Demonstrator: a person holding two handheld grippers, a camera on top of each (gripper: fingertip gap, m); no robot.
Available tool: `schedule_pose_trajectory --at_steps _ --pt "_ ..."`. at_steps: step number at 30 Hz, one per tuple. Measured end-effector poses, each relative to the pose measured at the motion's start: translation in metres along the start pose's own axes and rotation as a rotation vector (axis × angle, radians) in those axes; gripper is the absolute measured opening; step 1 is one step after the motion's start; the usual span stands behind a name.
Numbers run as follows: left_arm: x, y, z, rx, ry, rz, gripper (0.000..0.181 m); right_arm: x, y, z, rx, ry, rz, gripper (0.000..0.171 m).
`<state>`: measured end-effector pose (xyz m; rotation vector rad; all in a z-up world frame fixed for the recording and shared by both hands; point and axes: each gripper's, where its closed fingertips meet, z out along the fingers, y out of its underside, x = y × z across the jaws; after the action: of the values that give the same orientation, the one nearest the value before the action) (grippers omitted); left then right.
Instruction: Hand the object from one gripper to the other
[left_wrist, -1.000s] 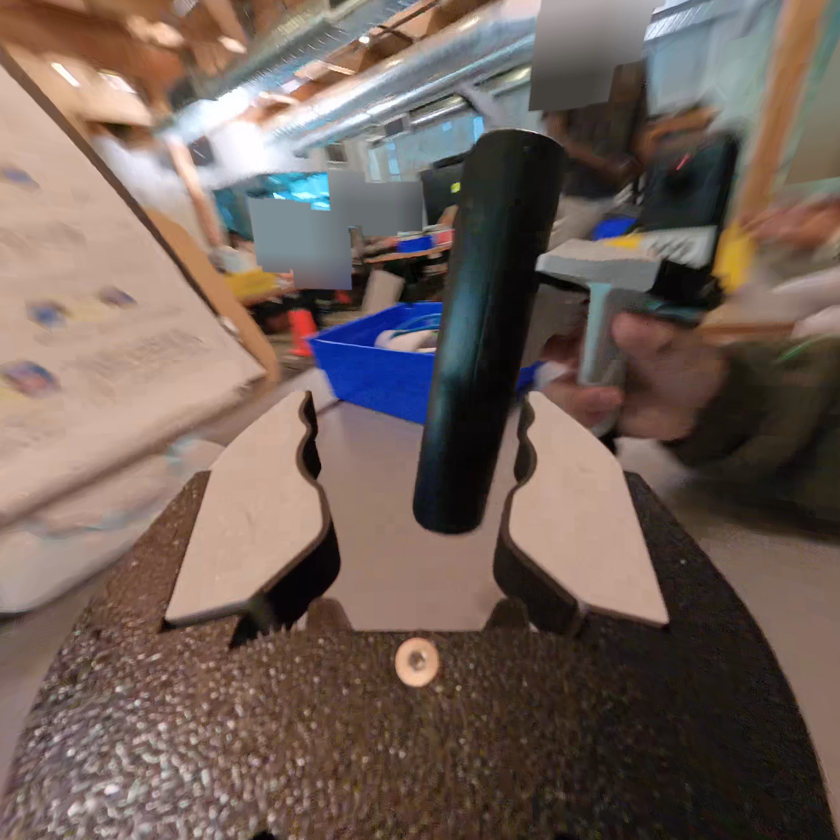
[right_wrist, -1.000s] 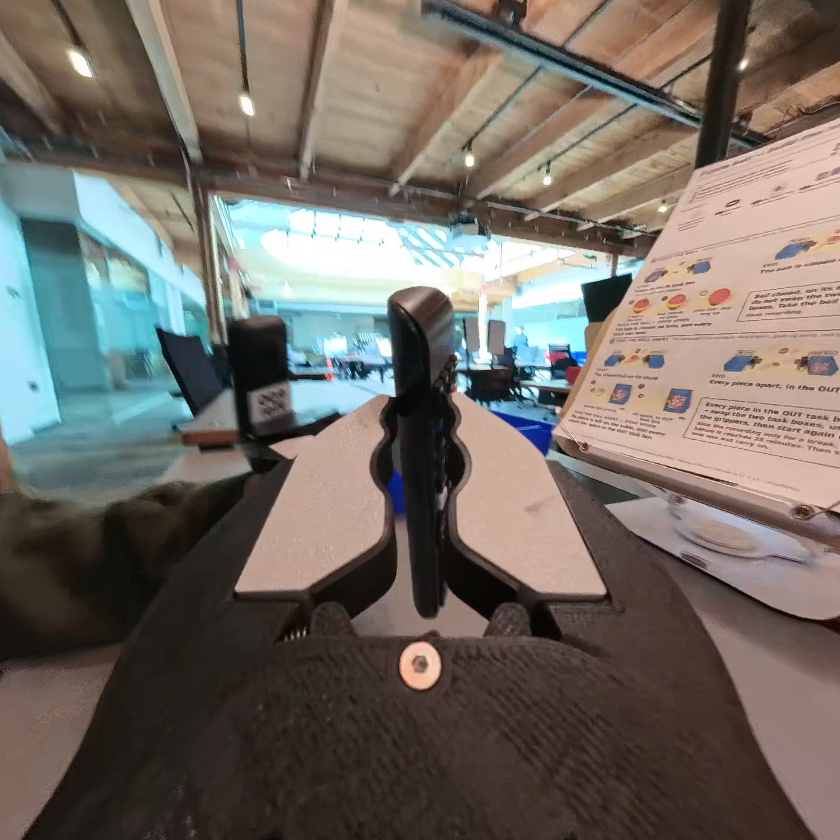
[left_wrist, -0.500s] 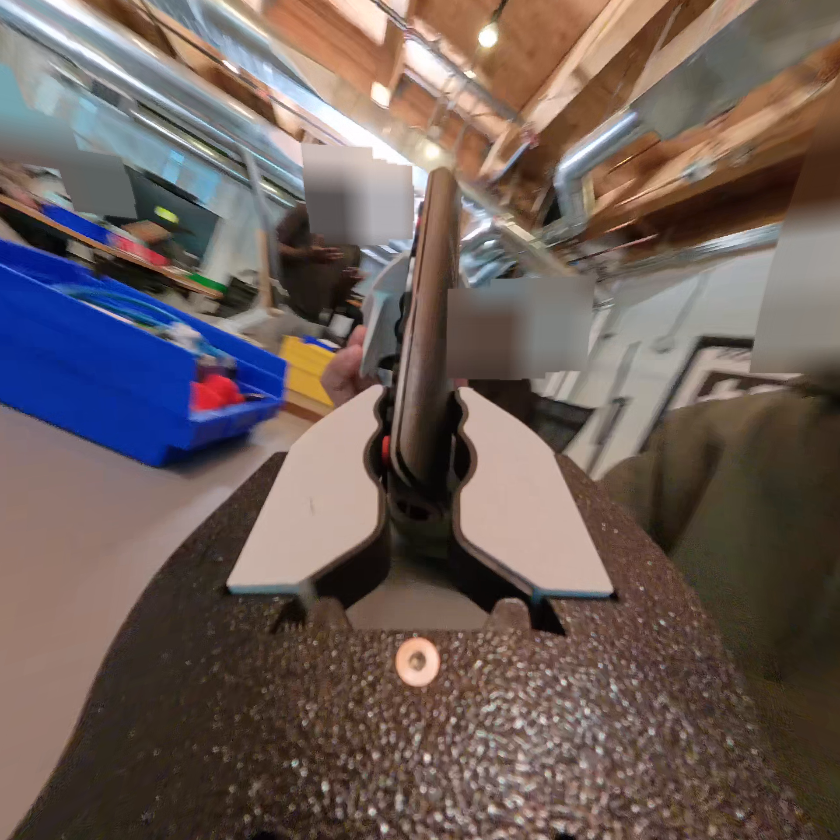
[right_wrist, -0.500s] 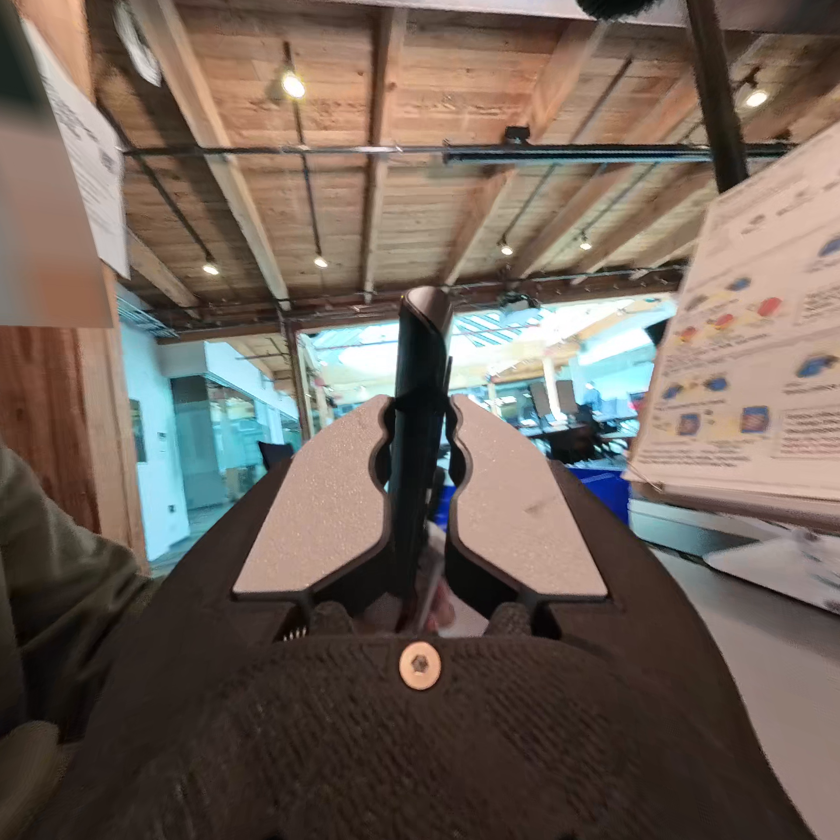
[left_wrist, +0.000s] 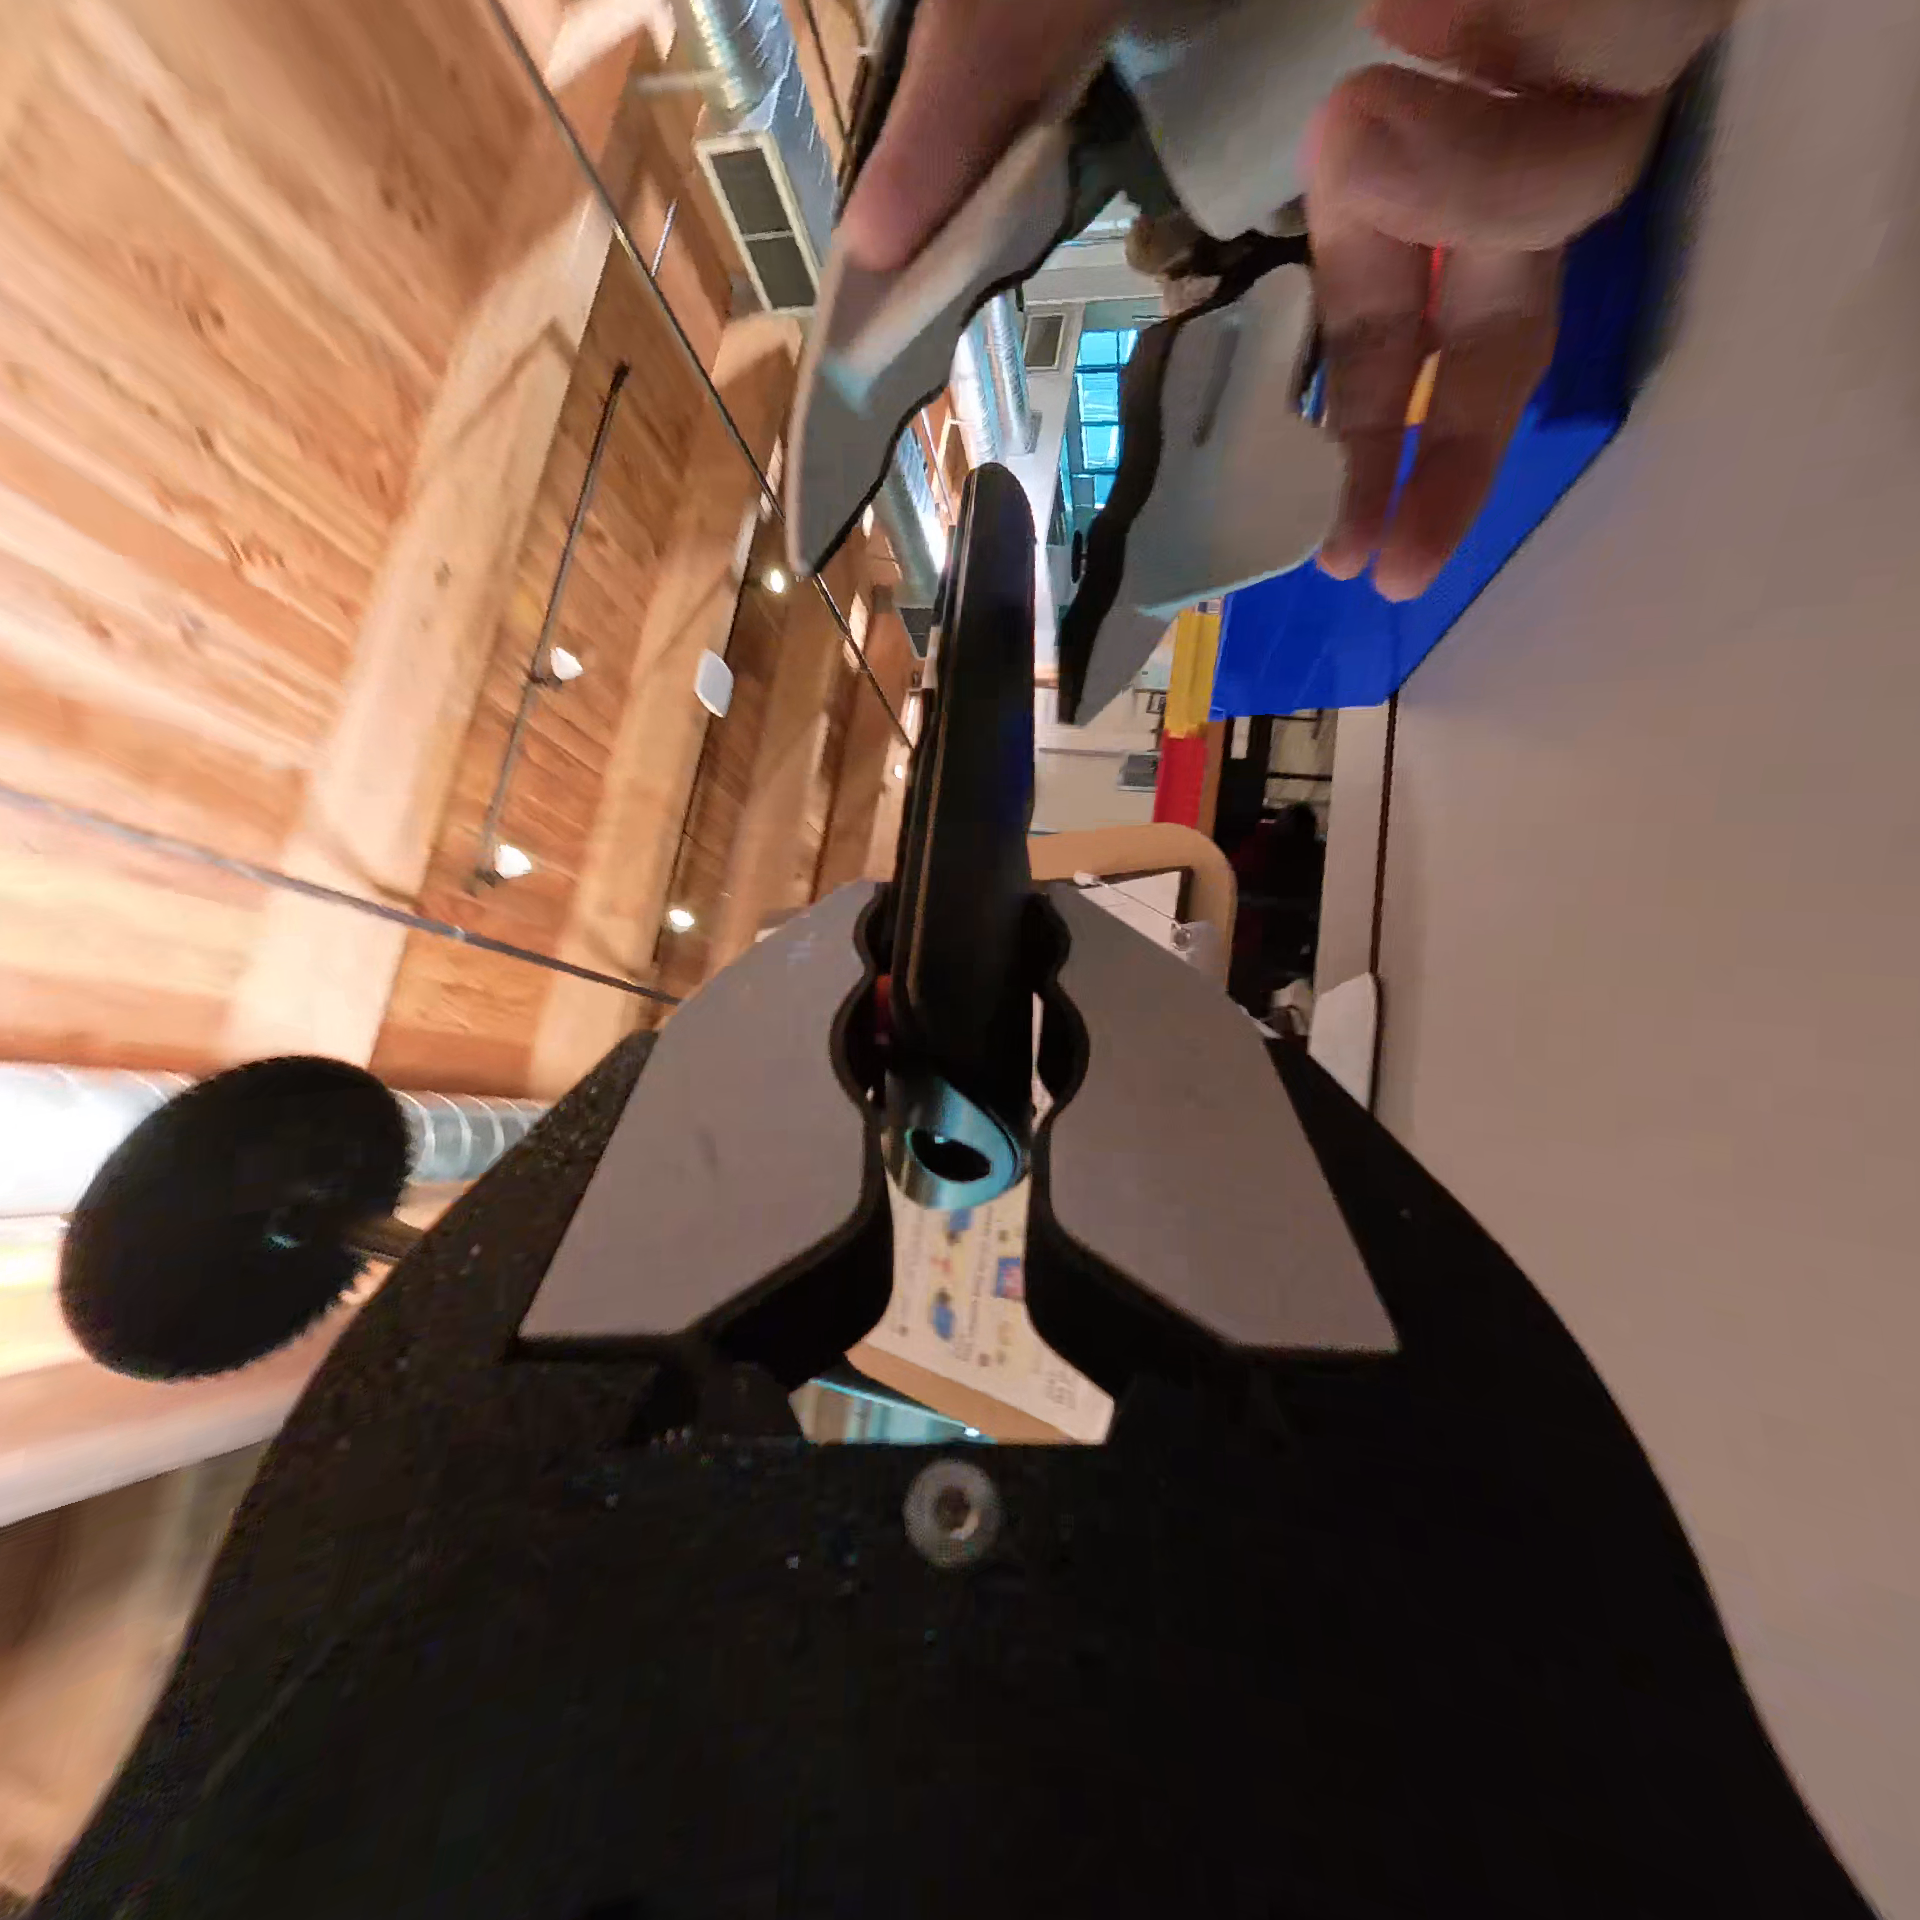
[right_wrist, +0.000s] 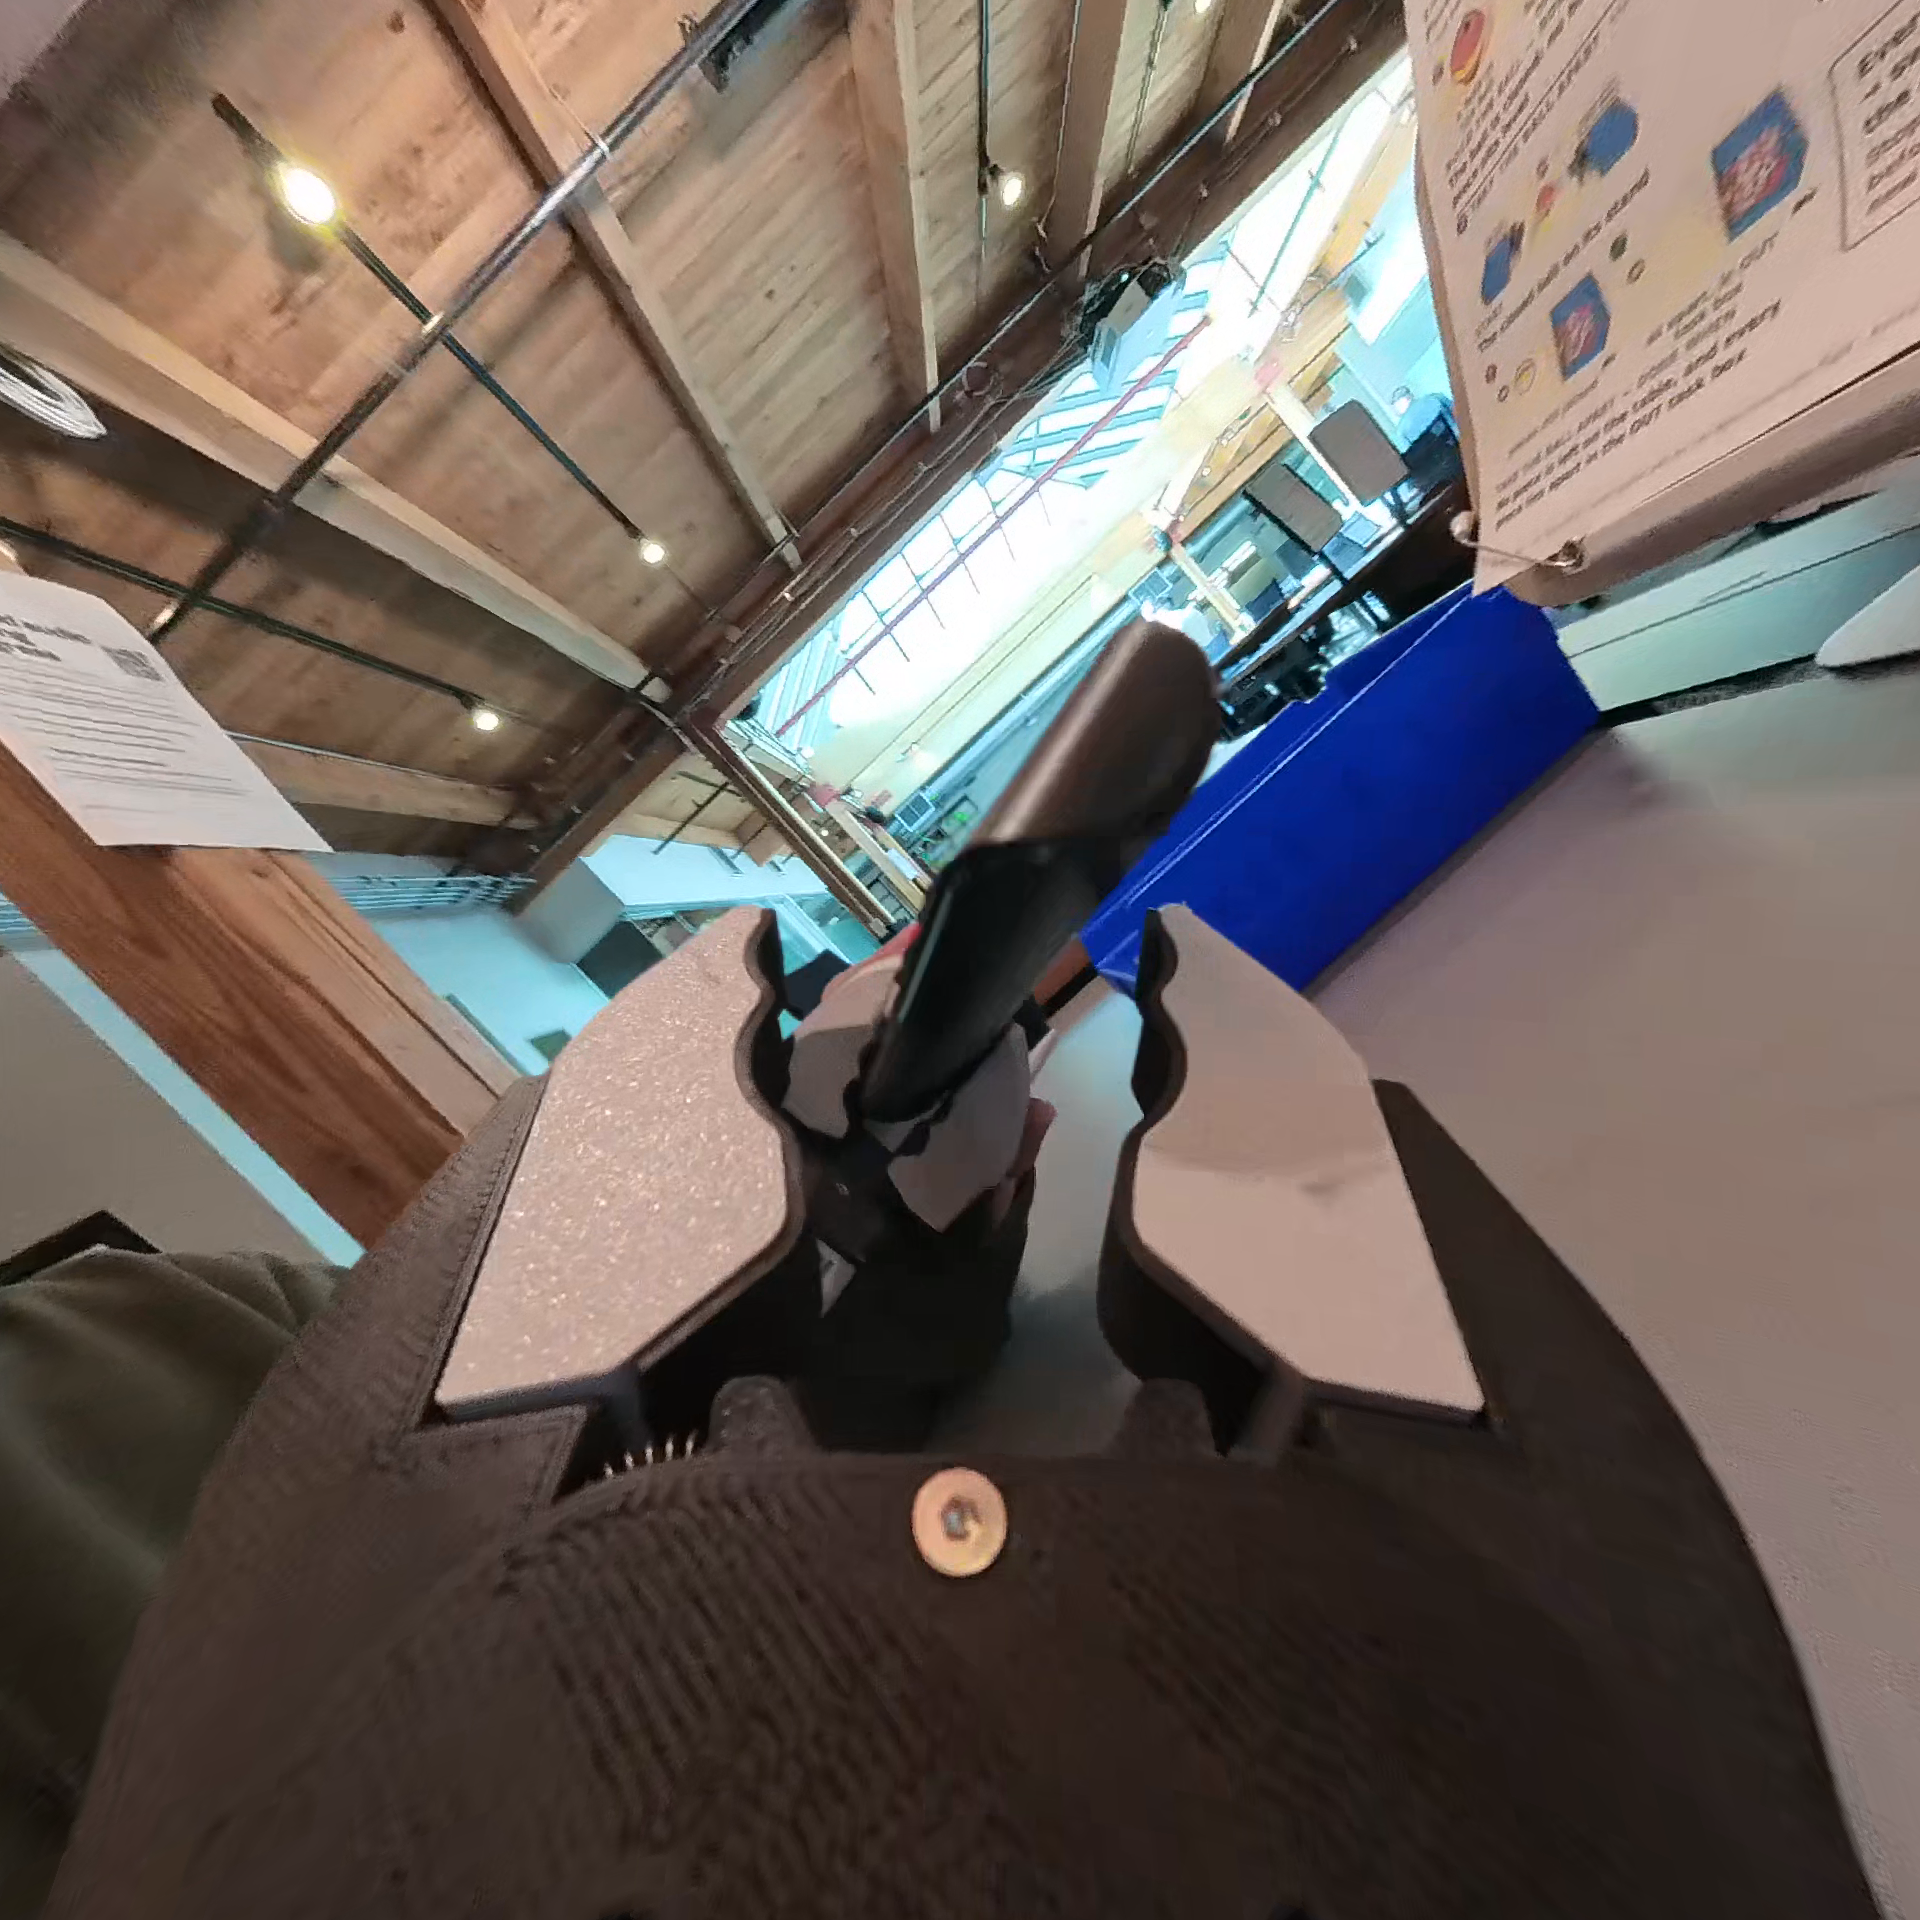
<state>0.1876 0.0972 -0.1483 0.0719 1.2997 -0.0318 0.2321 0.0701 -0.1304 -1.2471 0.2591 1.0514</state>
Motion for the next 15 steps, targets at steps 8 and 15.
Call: schedule_pose_trajectory --at_steps 8,15 --pt "0.006 0.008 0.005 -0.064 0.015 -0.146 0.047 0.003 0.001 0.002 -0.016 0.040 -0.096 0.028" --pt "0.031 -0.025 0.003 0.179 0.540 -1.483 0.078 -0.025 -0.026 -0.009 0.138 -0.040 -0.323 0.028"
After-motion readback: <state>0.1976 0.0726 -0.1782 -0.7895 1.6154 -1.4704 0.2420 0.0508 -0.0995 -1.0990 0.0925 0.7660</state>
